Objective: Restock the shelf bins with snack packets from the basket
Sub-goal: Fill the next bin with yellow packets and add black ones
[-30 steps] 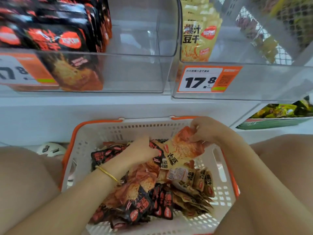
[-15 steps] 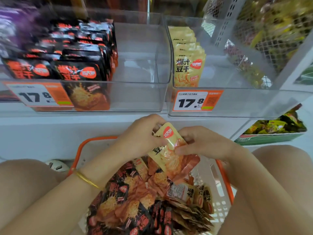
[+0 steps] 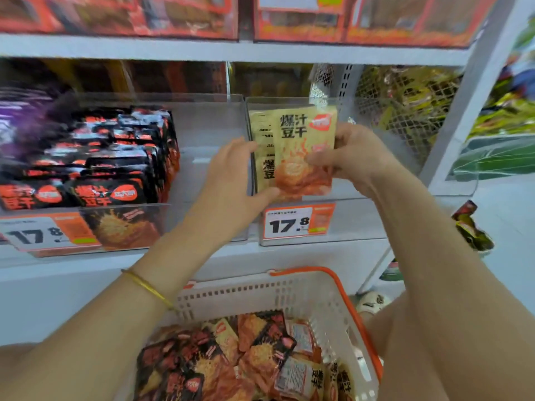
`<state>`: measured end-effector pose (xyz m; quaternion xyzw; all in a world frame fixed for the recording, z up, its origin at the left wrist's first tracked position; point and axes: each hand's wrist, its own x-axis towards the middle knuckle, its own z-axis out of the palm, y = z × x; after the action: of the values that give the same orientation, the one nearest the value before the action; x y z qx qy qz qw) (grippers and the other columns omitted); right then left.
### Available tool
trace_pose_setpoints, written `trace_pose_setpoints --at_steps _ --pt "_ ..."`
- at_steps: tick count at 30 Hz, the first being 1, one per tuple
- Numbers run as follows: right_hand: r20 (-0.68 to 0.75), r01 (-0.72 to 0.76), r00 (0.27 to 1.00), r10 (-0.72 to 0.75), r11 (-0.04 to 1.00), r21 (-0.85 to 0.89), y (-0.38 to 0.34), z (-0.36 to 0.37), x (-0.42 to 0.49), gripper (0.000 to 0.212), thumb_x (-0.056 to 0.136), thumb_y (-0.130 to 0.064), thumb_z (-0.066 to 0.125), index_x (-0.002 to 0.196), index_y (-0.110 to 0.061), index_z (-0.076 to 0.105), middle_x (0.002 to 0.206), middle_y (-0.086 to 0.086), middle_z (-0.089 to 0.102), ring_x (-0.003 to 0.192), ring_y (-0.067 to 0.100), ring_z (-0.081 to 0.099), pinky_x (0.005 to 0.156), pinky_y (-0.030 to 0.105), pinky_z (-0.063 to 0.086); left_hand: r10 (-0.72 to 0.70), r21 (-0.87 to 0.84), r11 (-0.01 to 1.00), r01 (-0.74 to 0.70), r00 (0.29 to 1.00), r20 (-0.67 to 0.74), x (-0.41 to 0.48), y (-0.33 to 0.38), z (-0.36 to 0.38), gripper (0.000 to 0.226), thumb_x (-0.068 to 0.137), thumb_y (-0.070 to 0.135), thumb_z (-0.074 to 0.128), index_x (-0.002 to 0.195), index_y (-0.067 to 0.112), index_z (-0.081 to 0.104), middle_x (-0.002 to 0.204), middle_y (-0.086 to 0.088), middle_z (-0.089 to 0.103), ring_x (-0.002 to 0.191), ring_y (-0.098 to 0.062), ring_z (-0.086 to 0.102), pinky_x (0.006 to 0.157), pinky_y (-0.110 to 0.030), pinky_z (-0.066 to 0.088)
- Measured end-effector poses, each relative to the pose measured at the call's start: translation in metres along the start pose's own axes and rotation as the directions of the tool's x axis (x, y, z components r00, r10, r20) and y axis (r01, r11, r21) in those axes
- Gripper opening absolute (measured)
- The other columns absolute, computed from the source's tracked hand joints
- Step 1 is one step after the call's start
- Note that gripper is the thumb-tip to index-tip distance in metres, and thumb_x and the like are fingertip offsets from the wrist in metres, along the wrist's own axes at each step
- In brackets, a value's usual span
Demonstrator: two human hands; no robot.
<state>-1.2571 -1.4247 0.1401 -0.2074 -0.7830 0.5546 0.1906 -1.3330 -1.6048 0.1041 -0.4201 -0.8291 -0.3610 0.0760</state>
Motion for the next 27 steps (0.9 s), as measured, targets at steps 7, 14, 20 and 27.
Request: trace_pose_setpoints --at_steps 7,14,20,27 --pt "0.115 -0.131 0.981 0.159 0.966 -0.222 0.019 0.020 0.013 0.033 0.073 0.008 0.074 0.102 -0.003 0.065 0.096 0.013 0.069 0.082 0.025 0.066 0.072 0.035 0.059 -0.010 -0.017 1.000 0.010 1.000 -0.001 -0.001 0.000 0.013 0.083 0.077 0.026 0.075 0.144 0.011 0.028 0.148 -0.005 0.029 0.137 -0.019 0.025 0.103 -0.016 0.014" --pt "0.035 -0.110 0.984 0.176 0.747 -0.656 0.019 0.036 0.024 0.029 0.076 -0.020 0.078 0.088 -0.010 0.054 0.085 0.004 0.057 0.079 0.019 0.054 0.068 0.025 0.040 -0.018 -0.037 0.999 0.018 1.000 0.007 -0.002 -0.003 0.016 0.087 0.079 0.028 0.074 0.147 0.015 0.022 0.152 -0.003 0.023 0.140 -0.017 0.020 0.112 -0.025 0.016" --pt "0.005 -0.146 0.979 0.202 0.727 -0.671 0.024 0.038 0.025 0.035 0.074 -0.024 0.079 0.077 -0.014 0.045 0.077 0.002 0.054 0.070 0.019 0.054 0.063 0.029 0.043 -0.013 -0.046 0.999 0.013 1.000 -0.001 -0.002 -0.003 0.017 0.085 0.079 0.029 0.073 0.147 0.016 0.023 0.152 0.000 0.024 0.139 -0.015 0.021 0.106 -0.018 0.014" --pt "-0.107 -0.162 0.987 0.122 0.751 -0.640 0.017 0.029 0.012 0.060 0.069 -0.031 0.084 0.097 -0.011 0.035 0.086 0.000 0.046 0.082 0.021 0.050 0.065 0.033 0.037 0.036 -0.002 0.999 -0.036 0.995 -0.098 -0.021 0.001 0.014 0.073 0.084 0.029 0.068 0.145 0.019 0.029 0.154 0.001 0.021 0.141 -0.011 0.014 0.106 -0.010 0.005"
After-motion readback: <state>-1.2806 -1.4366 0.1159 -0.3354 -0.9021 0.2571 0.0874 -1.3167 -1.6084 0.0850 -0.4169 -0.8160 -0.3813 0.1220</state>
